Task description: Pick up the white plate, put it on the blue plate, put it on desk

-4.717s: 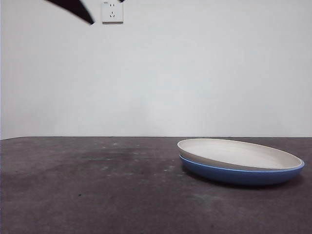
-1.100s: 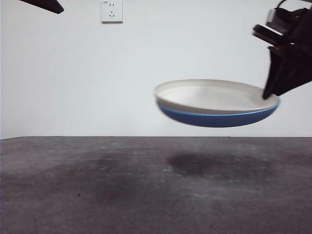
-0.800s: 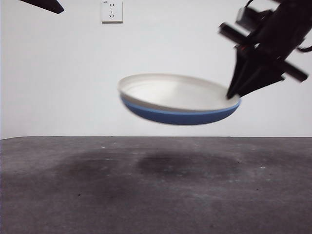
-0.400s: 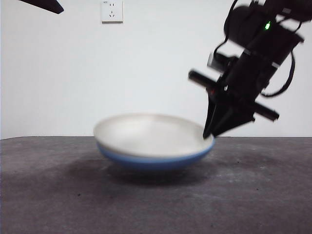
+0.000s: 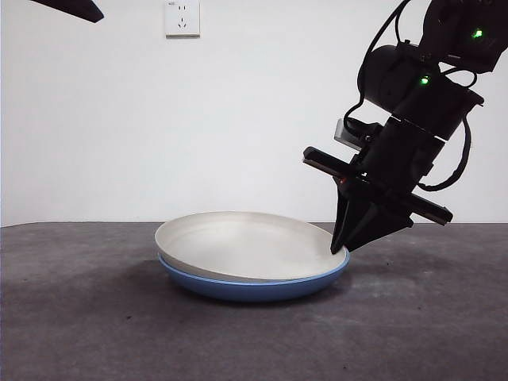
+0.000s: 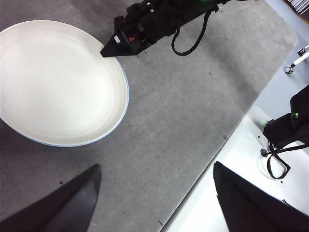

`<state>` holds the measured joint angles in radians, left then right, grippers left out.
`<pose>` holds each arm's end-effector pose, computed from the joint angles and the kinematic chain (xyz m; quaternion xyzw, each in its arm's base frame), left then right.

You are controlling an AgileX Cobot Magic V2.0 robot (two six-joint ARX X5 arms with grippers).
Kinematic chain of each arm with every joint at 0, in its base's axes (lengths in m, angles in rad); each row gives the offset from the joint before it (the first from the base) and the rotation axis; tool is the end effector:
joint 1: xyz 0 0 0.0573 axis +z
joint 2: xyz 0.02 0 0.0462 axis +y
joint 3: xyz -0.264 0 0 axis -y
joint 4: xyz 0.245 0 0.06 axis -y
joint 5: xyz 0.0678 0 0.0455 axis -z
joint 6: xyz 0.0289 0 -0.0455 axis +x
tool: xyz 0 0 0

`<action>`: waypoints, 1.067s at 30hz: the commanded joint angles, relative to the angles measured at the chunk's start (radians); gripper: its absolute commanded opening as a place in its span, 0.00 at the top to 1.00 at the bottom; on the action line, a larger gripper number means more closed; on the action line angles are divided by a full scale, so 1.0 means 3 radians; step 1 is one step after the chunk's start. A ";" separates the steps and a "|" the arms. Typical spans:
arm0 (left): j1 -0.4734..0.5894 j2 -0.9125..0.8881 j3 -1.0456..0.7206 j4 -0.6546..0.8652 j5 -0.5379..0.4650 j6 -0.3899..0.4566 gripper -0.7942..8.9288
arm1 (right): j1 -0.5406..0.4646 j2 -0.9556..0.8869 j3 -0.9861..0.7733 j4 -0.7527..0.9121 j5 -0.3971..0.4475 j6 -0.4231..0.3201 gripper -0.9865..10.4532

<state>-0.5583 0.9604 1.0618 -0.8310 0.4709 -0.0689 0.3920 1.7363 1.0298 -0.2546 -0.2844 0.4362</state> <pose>0.1424 -0.1044 0.3420 -0.0124 0.3720 -0.4472 0.8133 0.3144 0.1387 0.1722 0.1567 0.5143 0.1874 0.8221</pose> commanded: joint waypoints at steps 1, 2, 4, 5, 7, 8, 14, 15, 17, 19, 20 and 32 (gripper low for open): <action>-0.0017 0.0022 0.0027 0.0028 0.0010 0.0013 0.53 | 0.0017 0.0078 0.0066 0.0046 -0.0009 0.0056 0.90; -0.0017 0.0023 0.0027 0.0028 0.0010 0.0008 0.53 | 0.0018 0.0078 0.0066 0.0043 -0.0009 0.0056 0.90; -0.0017 0.0022 0.0027 0.0027 0.0010 0.0003 0.53 | 0.0017 0.0078 0.0066 0.0025 -0.0003 0.0056 0.86; -0.0017 0.0022 0.0027 0.0025 0.0010 0.0003 0.53 | 0.0018 0.0078 0.0066 0.0023 0.0009 0.0057 0.81; -0.0017 0.0022 0.0027 0.0022 0.0010 0.0003 0.53 | 0.0018 0.0078 0.0066 0.0023 0.0011 0.0065 0.73; -0.0017 0.0022 0.0027 0.0022 0.0010 0.0003 0.53 | 0.0018 0.0078 0.0066 0.0023 0.0009 0.0071 0.72; -0.0017 0.0022 0.0027 0.0022 0.0010 0.0004 0.53 | 0.0018 0.0010 0.0066 -0.0034 0.0003 0.0067 0.71; -0.0017 0.0022 0.0027 0.0022 0.0010 0.0004 0.53 | 0.0018 -0.0024 0.0066 -0.0053 0.0003 0.0066 0.70; -0.0017 0.0022 0.0027 0.0022 0.0010 0.0004 0.53 | 0.0017 -0.0112 0.0066 -0.0093 0.0006 0.0055 0.69; -0.0017 0.0022 0.0027 0.0022 0.0010 0.0004 0.53 | 0.0017 -0.0231 0.0066 -0.0140 0.0018 0.0020 0.67; -0.0017 0.0022 0.0027 0.0022 0.0010 0.0004 0.53 | 0.0017 -0.0306 0.0066 -0.0165 0.0017 -0.0008 0.67; -0.0017 0.0023 0.0027 0.0025 0.0010 0.0004 0.53 | 0.0056 -0.1570 0.0066 -0.0987 -0.0011 -0.0579 0.67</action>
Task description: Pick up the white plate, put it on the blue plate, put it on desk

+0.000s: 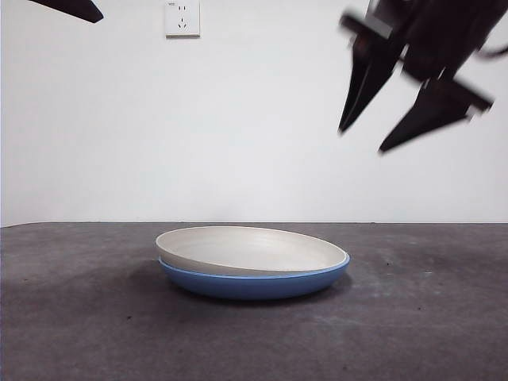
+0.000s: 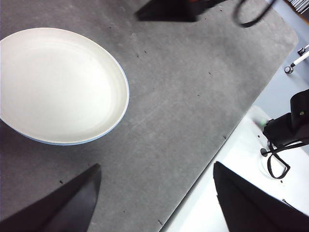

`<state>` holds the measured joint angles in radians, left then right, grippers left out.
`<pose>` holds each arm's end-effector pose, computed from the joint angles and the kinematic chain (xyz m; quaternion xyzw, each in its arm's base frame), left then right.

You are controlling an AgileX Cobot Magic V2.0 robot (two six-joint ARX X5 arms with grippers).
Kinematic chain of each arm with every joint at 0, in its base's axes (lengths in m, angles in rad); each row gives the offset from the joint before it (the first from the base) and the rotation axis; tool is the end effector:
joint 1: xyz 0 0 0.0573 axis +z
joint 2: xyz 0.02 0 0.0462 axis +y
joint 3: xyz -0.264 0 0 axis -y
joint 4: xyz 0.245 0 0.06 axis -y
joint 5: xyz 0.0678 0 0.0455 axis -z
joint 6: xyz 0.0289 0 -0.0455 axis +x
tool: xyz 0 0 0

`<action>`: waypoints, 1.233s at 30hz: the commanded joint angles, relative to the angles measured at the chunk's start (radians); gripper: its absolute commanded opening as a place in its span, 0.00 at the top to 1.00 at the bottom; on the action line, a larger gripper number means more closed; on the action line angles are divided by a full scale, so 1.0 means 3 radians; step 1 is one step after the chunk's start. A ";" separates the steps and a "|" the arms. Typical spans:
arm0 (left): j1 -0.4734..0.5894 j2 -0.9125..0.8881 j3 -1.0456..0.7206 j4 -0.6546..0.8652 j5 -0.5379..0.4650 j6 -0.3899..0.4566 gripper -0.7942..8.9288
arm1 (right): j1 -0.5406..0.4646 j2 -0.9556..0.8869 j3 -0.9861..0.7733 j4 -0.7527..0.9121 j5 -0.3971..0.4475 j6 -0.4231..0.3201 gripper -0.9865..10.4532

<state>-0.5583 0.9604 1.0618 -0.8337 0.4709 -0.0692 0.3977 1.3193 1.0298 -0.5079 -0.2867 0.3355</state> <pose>0.1423 -0.1043 0.3418 -0.0125 0.3734 -0.4469 0.8128 0.2485 0.1133 0.2784 0.1237 0.4338 0.2402 0.8595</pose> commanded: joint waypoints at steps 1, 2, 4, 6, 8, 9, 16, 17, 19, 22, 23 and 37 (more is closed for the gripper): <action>-0.0017 0.0022 0.0027 0.0036 0.0009 0.0005 0.53 | 0.0047 -0.0304 0.0066 -0.0248 -0.0005 -0.0303 0.67; -0.0017 0.0022 0.0027 0.0034 0.0009 0.0005 0.53 | 0.0060 -0.0407 0.0066 -0.0342 -0.0006 -0.0343 0.67; -0.0017 0.0023 0.0027 0.0034 0.0009 0.0005 0.53 | 0.0090 -0.0635 0.0066 -0.0571 -0.0005 -0.0392 0.67; -0.0017 0.0022 0.0027 0.0034 0.0010 0.0005 0.53 | 0.0131 -0.0834 0.0066 -0.0793 -0.0008 -0.0427 0.67; -0.0017 0.0022 0.0027 0.0034 0.0009 0.0005 0.53 | 0.0191 -0.1012 0.0066 -0.0993 -0.0006 -0.0490 0.67; -0.0017 0.0022 0.0027 0.0034 0.0009 0.0005 0.53 | 0.0225 -0.1101 0.0066 -0.1095 -0.0006 -0.0512 0.67; -0.0017 0.0022 0.0027 0.0034 0.0010 0.0004 0.53 | 0.0422 -0.1534 0.0065 -0.1556 -0.0005 -0.0535 0.67; -0.0017 0.0022 0.0027 0.0034 0.0009 0.0004 0.53 | 0.0440 -0.1565 0.0065 -0.1584 -0.0005 -0.0535 0.67; -0.0017 0.0022 0.0027 0.0034 0.0009 0.0004 0.53 | 0.0470 -0.1624 0.0065 -0.1630 -0.0005 -0.0537 0.67; -0.0017 0.0022 0.0027 0.0034 0.0010 0.0004 0.53 | 0.0478 -0.1659 0.0065 -0.1635 -0.0004 -0.0537 0.67; -0.0017 0.0022 0.0027 0.0034 0.0009 0.0004 0.53 | 0.0478 -0.1659 0.0065 -0.1634 -0.0003 -0.0539 0.67; -0.0017 0.0022 0.0027 0.0033 0.0010 0.0005 0.91 | 0.0478 -0.1658 0.0065 -0.1701 -0.0005 -0.0596 0.91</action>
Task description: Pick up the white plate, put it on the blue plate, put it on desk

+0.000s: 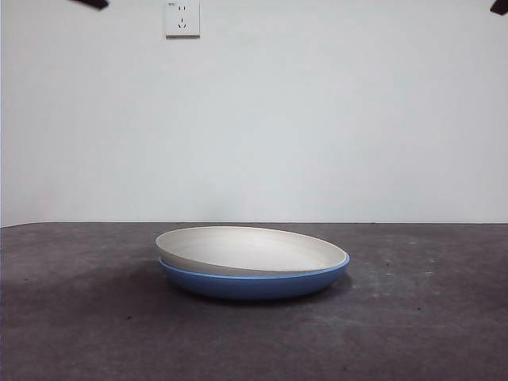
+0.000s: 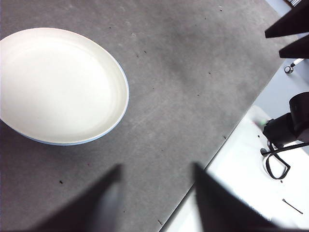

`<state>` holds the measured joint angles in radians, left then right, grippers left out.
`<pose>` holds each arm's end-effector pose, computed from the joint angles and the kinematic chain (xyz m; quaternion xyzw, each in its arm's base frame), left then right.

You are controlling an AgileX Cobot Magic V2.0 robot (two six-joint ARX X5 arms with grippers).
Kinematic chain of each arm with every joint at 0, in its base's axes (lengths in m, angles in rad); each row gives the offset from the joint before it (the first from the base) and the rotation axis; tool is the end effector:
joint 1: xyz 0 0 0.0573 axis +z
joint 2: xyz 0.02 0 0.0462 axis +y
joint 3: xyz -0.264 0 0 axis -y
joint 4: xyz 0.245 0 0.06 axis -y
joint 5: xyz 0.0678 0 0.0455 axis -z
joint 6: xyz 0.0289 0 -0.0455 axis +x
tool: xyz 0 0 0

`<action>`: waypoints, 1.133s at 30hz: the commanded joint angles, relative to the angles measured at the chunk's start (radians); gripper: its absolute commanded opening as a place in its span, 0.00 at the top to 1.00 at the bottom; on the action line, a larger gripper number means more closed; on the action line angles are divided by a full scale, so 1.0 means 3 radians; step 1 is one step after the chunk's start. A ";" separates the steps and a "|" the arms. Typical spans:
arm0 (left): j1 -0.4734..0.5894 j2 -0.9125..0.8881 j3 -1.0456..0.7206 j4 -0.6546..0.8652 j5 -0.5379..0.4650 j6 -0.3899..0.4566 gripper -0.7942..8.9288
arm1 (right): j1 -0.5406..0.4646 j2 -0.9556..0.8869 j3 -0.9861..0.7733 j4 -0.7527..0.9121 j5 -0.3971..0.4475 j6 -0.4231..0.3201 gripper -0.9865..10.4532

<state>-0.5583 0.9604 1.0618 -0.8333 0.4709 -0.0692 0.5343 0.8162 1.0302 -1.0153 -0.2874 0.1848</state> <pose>0.1423 -0.1043 0.3418 -0.0125 0.3732 -0.4470 0.8129 0.1097 0.0744 0.3379 0.0301 0.4193 0.3305 0.8450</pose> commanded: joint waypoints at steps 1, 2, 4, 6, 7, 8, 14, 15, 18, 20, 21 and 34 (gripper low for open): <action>-0.0017 0.0022 0.0027 0.0032 0.0010 0.0004 0.91 | 0.0023 0.0019 0.0064 -0.0024 -0.0003 -0.0114 0.90; -0.0017 0.0023 0.0027 0.0032 0.0010 0.0005 0.91 | 0.0023 0.0019 0.0064 -0.0038 -0.0003 -0.0128 0.90; -0.0017 0.0023 0.0027 0.0034 0.0010 0.0005 0.91 | 0.0023 0.0019 0.0064 -0.0037 0.0000 -0.0131 0.90; -0.0017 0.0023 0.0027 0.0036 0.0009 0.0005 0.91 | 0.0023 0.0019 0.0064 -0.0034 0.0000 -0.0130 0.90; -0.0017 0.0023 0.0027 0.0036 0.0010 0.0005 0.91 | 0.0023 0.0018 0.0064 -0.0033 0.0000 -0.0130 0.90; -0.0017 0.0022 0.0027 0.0036 0.0009 0.0005 0.91 | 0.0023 0.0018 0.0064 -0.0033 0.0000 -0.0130 0.90; -0.0017 0.0022 0.0028 0.0037 0.0010 0.0005 0.91 | 0.0023 0.0018 0.0064 -0.0033 0.0000 -0.0131 0.90; -0.0017 0.0022 0.0028 0.0037 0.0010 0.0005 0.91 | 0.0023 0.0018 0.0064 -0.0033 0.0000 -0.0131 0.90; -0.0017 0.0022 0.0028 0.0037 0.0010 0.0005 0.91 | 0.0023 0.0018 0.0064 -0.0033 0.0000 -0.0131 0.90; -0.0017 0.0022 0.0028 0.0037 0.0009 0.0005 0.91 | 0.0023 0.0018 0.0064 -0.0033 0.0000 -0.0131 0.90; -0.0017 0.0022 0.0028 0.0037 0.0009 0.0005 0.91 | 0.0023 0.0018 0.0064 -0.0033 0.0000 -0.0131 0.90; 0.0097 -0.0238 0.0028 0.0244 -0.0107 0.0141 0.91 | 0.0023 0.0018 0.0064 -0.0033 0.0000 -0.0131 0.90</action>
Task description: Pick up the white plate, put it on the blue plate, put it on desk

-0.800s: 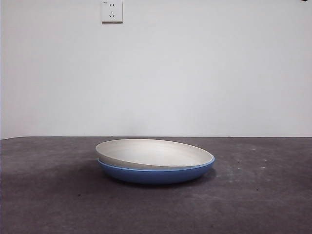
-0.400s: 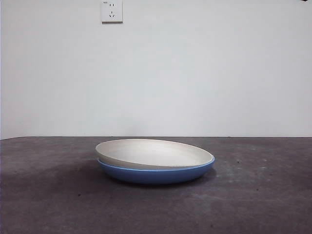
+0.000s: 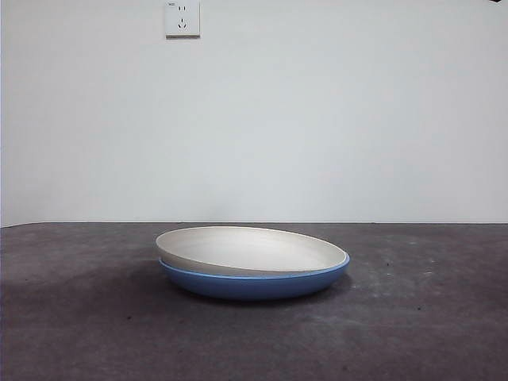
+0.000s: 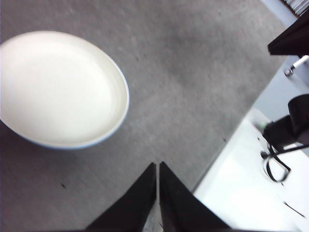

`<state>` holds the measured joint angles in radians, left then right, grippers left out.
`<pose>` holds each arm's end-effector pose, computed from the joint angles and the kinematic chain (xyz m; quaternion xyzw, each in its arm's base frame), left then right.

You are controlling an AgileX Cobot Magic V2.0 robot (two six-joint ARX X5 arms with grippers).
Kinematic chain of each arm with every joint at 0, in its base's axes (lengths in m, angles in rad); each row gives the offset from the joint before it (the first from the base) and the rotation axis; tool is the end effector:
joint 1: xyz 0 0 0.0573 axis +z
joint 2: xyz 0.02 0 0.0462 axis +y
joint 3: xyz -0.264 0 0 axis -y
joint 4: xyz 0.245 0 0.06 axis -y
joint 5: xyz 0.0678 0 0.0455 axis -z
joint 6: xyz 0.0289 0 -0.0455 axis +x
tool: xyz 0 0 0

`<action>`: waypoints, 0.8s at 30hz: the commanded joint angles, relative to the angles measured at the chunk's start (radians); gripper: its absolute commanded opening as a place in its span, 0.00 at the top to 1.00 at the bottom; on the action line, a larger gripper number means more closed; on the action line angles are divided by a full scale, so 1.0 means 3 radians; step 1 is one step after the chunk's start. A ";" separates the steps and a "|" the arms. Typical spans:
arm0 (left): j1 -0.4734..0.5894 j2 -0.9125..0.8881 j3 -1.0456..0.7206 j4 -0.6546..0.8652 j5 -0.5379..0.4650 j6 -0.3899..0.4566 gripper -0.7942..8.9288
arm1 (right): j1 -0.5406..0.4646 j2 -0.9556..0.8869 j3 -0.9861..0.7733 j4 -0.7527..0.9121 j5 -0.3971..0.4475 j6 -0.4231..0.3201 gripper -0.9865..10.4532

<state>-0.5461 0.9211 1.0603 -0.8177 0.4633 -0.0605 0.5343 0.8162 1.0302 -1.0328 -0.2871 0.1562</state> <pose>0.1364 -0.0980 0.3483 -0.0112 0.3461 -0.4457 0.8255 0.1086 0.0738 0.3367 0.0167 0.4224 0.3343 0.8423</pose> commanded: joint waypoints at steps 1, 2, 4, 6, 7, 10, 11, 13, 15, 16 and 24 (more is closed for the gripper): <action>0.0123 -0.0186 0.0031 0.0333 -0.0148 0.0112 0.91 | 0.0023 0.0018 0.0064 0.0025 -0.0001 -0.0036 0.90; 0.0197 -0.0264 0.0024 0.0484 -0.0205 0.0116 0.91 | 0.0023 0.0018 0.0064 0.0027 -0.0001 -0.0036 0.90; 0.0399 -0.0458 -0.0024 0.0851 -0.0338 0.0154 0.91 | 0.0023 0.0018 0.0064 0.0025 -0.0001 -0.0036 0.90; 0.0615 -0.0660 -0.0140 0.1241 -0.0431 0.0206 0.91 | 0.0023 0.0018 0.0064 0.0025 -0.0001 -0.0036 0.90; 0.0731 -0.0777 -0.0228 0.1445 -0.0498 0.0235 0.91 | 0.0023 0.0018 0.0064 0.0025 -0.0001 -0.0036 0.90; 0.1036 -0.1129 -0.0579 0.2040 -0.0799 0.0247 0.91 | 0.0023 0.0018 0.0064 0.0025 -0.0001 -0.0036 0.90; 0.1116 -0.1233 -0.0704 0.2210 -0.0894 0.0248 0.91 | 0.0023 0.0018 0.0064 0.0025 -0.0001 -0.0036 0.90; 0.1282 -0.1469 -0.1010 0.2542 -0.1092 0.0248 0.91 | 0.0023 0.0018 0.0064 0.0025 -0.0001 -0.0036 0.90; 0.1406 -0.1671 -0.1288 0.2758 -0.1208 0.0248 0.91 | 0.0023 0.0018 0.0064 0.0025 -0.0001 -0.0036 0.90; 0.1465 -0.1769 -0.1432 0.2842 -0.1236 0.0248 0.91 | 0.0023 0.0018 0.0064 0.0025 -0.0001 -0.0036 0.90; 0.1760 -0.2319 -0.2358 0.2926 -0.1263 0.0225 0.91 | 0.0023 0.0018 0.0064 0.0025 -0.0001 -0.0036 0.90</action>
<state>-0.0204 0.2340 0.3691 0.0490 0.0834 0.0029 0.5343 0.8158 1.0302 -1.0332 -0.2874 0.1539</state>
